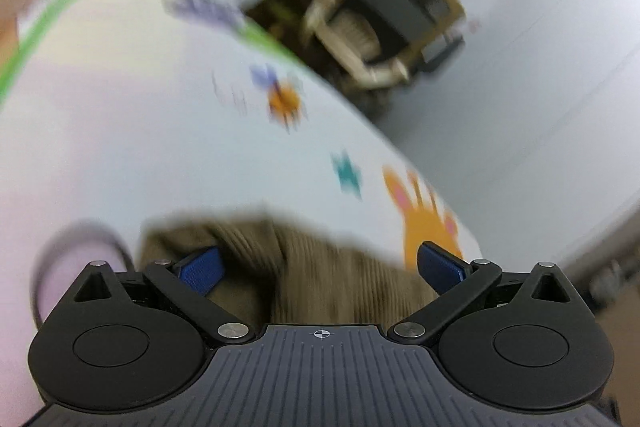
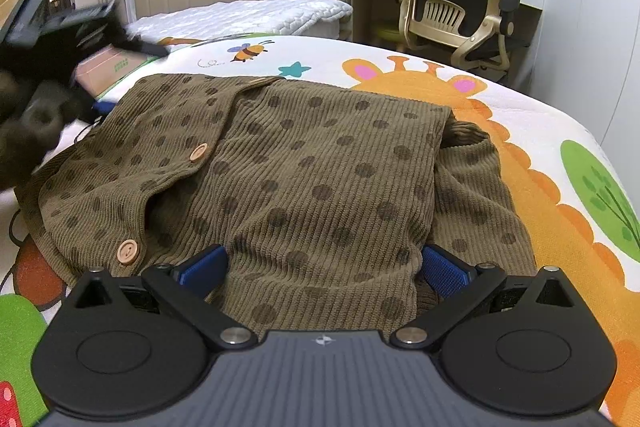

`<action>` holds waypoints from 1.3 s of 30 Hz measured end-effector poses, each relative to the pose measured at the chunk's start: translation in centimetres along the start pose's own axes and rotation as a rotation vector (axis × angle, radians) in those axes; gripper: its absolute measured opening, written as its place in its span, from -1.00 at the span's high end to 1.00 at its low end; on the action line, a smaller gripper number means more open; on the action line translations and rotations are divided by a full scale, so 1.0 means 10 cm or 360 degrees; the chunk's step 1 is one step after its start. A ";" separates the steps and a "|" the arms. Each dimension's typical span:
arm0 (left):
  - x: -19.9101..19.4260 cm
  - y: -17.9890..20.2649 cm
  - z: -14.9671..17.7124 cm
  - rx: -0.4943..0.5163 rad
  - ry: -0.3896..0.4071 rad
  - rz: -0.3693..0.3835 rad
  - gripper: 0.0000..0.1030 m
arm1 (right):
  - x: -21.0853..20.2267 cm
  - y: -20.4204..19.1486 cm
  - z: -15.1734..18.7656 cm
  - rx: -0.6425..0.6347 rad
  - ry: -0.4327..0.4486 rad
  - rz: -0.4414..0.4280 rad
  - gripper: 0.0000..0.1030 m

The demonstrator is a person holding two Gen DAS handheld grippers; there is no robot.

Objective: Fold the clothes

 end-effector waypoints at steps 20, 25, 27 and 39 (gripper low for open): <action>-0.43 0.27 1.05 0.0569 -0.0223 -0.0174 -1.00 | 0.00 -0.02 -0.01 -0.0029 -0.0012 0.0007 -1.00; -0.47 0.33 1.27 0.0791 -0.0196 -0.0347 -1.00 | 0.01 -0.03 -0.02 -0.0041 -0.0029 0.0005 -1.00; -0.47 0.38 1.40 0.0932 -0.0212 -0.0450 -1.00 | 0.01 -0.03 -0.02 -0.0044 -0.0039 0.0010 -1.00; -0.68 0.40 1.54 0.0923 -0.0191 -0.0434 -1.00 | -0.32 0.10 0.22 -0.0016 -0.0089 0.0003 -1.00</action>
Point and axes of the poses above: each gripper's, at about its wrist camera, not at the fingertips, and x roughly the way its jaws point, y to its right, z to its underside, the point moved 9 cm from there along x, roughly the way its jaws point, and after that the axes turned 8 degrees about z, right-handed, at the moved point
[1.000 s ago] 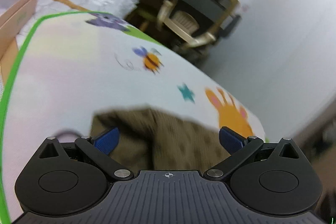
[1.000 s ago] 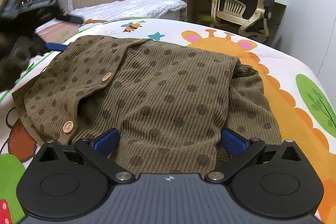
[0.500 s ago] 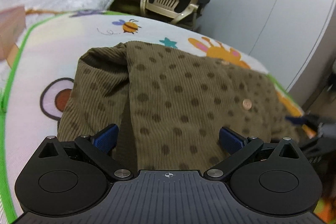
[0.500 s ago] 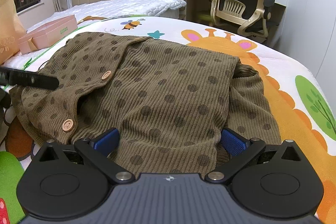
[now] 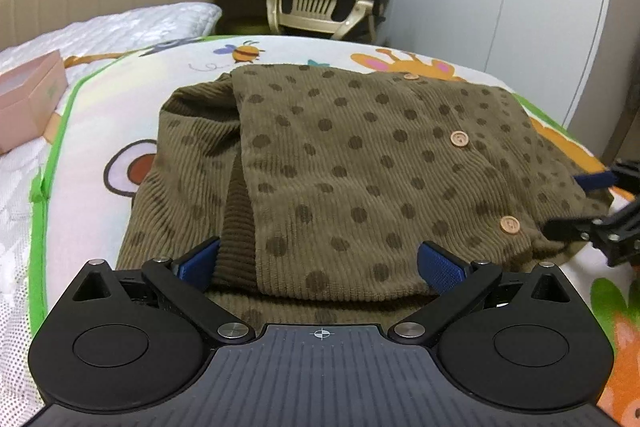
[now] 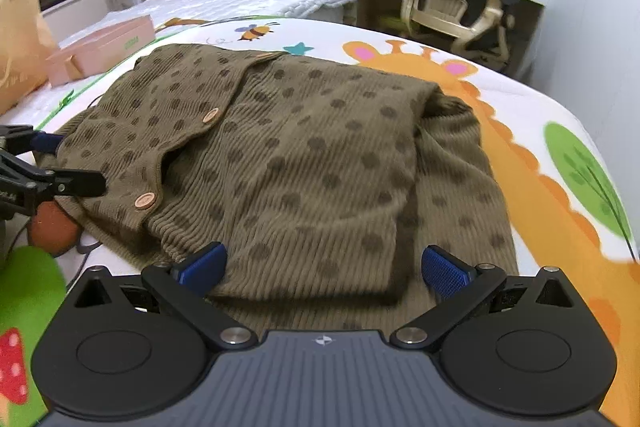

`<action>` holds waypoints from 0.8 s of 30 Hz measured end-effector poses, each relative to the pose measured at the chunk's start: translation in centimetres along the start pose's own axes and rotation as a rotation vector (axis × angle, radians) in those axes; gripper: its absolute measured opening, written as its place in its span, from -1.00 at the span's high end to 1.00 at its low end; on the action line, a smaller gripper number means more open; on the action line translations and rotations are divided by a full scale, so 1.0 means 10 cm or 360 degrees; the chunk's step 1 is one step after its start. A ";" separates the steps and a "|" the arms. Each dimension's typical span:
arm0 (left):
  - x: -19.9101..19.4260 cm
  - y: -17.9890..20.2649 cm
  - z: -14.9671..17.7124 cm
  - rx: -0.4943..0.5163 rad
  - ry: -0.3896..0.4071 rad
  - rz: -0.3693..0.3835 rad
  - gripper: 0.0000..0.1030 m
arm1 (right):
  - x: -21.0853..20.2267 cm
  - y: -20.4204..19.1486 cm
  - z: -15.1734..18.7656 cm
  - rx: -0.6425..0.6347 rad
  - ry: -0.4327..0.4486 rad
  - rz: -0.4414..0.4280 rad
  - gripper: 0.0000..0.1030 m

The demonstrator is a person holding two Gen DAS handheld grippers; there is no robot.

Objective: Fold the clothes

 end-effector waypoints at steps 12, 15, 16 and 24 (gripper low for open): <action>0.01 -0.01 -0.01 -0.0022 0.0020 0.0017 -1.00 | 0.04 -0.57 -0.73 -0.0197 0.0212 0.0019 -1.00; 0.00 -0.02 -0.02 -0.0029 0.0025 0.0023 -1.00 | 0.32 -0.62 -0.61 -0.0224 0.0107 0.0061 -1.00; 0.00 -0.02 -0.02 -0.0035 0.0029 0.0027 -1.00 | 0.38 -0.63 -0.58 -0.0220 0.0095 0.0064 -1.00; -0.01 -0.03 -0.03 -0.0074 0.0051 0.0057 -1.00 | 0.37 -0.59 -0.52 -0.0152 0.0145 0.0011 -1.00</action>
Point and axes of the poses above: each gripper's, at about its wrist camera, not at the fingertips, and x roughly the way its jaws point, y to its right, z to its underside, the point moved 9 cm from there along x, roughly the way its jaws point, and after that the axes turned 8 degrees about z, right-handed, at the moved point
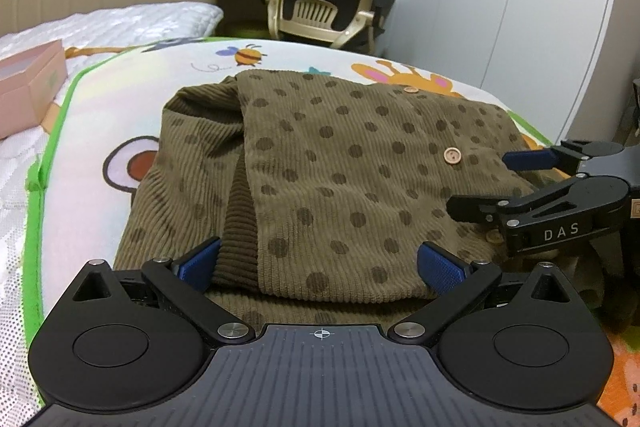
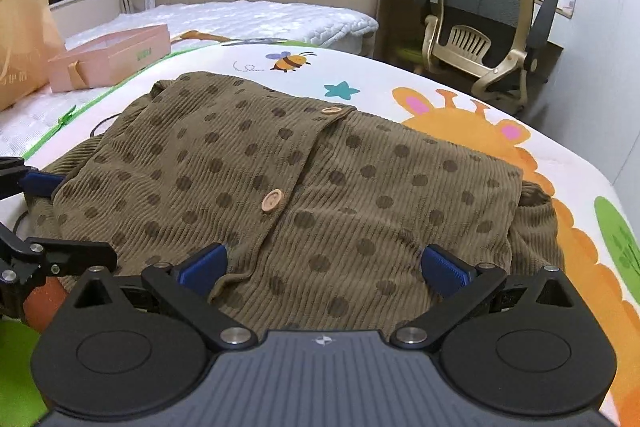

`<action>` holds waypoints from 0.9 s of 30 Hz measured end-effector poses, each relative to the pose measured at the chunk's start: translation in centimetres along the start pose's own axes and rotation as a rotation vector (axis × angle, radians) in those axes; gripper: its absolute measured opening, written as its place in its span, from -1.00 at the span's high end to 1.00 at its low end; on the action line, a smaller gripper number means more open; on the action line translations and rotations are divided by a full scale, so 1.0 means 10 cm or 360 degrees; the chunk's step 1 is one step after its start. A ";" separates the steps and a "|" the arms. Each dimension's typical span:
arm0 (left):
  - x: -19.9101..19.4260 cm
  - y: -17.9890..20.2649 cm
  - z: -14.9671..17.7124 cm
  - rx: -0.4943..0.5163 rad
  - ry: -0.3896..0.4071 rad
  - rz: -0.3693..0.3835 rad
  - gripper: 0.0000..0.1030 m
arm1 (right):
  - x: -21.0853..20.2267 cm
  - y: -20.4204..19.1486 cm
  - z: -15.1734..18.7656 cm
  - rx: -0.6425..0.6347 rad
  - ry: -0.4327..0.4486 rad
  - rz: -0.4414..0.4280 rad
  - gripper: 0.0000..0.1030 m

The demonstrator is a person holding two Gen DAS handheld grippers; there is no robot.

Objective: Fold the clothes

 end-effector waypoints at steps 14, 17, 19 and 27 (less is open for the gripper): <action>0.00 -0.02 -0.01 -0.0029 0.0013 0.0023 -1.00 | -0.02 0.01 0.01 0.0010 0.0018 -0.0032 -1.00; 0.00 -0.02 -0.01 -0.0027 0.0013 0.0021 -1.00 | -0.02 0.01 0.01 0.0009 0.0017 -0.0030 -1.00; 0.00 -0.01 -0.01 -0.0028 0.0014 0.0022 -1.00 | -0.02 0.01 0.01 0.0007 0.0016 -0.0028 -1.00; 0.00 -0.02 -0.01 -0.0042 0.0021 0.0035 -1.00 | -0.02 0.01 0.01 0.0006 0.0015 -0.0027 -1.00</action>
Point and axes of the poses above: each gripper's, at about its wrist camera, not at the fingertips, and x roughly the way its jaws point, y to its right, z to its underside, the point moved 9 cm from there along x, roughly the way its jaws point, and after that the axes turned 8 degrees about z, right-handed, at the moved point
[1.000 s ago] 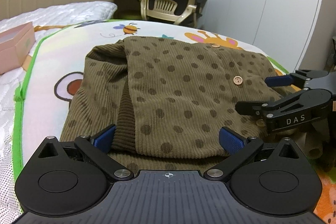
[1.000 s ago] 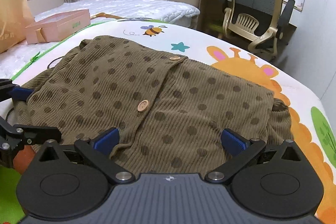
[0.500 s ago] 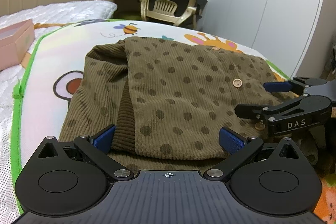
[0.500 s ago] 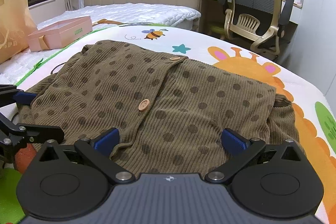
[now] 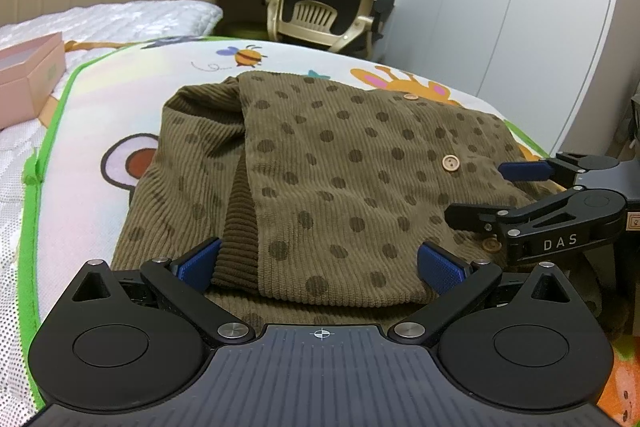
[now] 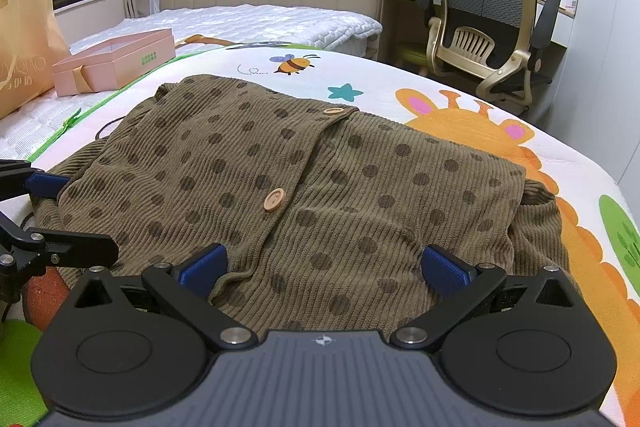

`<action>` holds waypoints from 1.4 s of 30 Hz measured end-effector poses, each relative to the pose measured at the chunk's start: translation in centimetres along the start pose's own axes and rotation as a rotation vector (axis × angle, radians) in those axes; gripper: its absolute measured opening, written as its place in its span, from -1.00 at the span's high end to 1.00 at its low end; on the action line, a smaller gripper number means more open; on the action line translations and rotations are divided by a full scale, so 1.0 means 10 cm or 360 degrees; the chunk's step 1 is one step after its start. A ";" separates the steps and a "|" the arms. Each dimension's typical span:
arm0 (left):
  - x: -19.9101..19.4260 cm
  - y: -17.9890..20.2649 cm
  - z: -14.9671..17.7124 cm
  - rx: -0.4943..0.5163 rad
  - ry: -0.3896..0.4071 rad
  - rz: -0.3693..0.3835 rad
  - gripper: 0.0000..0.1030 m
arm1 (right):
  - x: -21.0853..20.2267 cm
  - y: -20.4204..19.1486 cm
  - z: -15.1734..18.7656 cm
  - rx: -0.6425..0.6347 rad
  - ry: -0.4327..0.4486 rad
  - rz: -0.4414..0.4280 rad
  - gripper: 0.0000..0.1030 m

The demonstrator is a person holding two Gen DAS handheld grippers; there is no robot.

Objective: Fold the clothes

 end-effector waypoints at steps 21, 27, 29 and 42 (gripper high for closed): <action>-0.01 -0.02 0.00 -0.0020 0.0014 0.0018 -1.00 | -0.01 0.00 0.00 0.0003 0.0004 -0.0003 -1.00; -0.01 -0.02 0.00 -0.0024 0.0017 0.0022 -1.00 | -0.01 0.00 0.00 0.0004 0.0005 -0.0004 -1.00; -0.01 -0.03 -0.01 -0.0026 0.0018 0.0024 -1.00 | -0.01 0.01 0.00 0.0005 0.0005 -0.0004 -1.00; -0.04 -0.05 -0.01 -0.0061 0.0041 0.0051 -1.00 | -0.01 0.01 0.00 0.0007 0.0007 -0.0006 -1.00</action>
Point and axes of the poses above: each gripper's, at about its wrist camera, not at the fingertips, and x roughly the way its jaws point, y to its right, z to its underside, the point moved 9 cm from there along x, roughly the way its jaws point, and after that the axes turned 8 degrees about z, right-handed, at the moved point
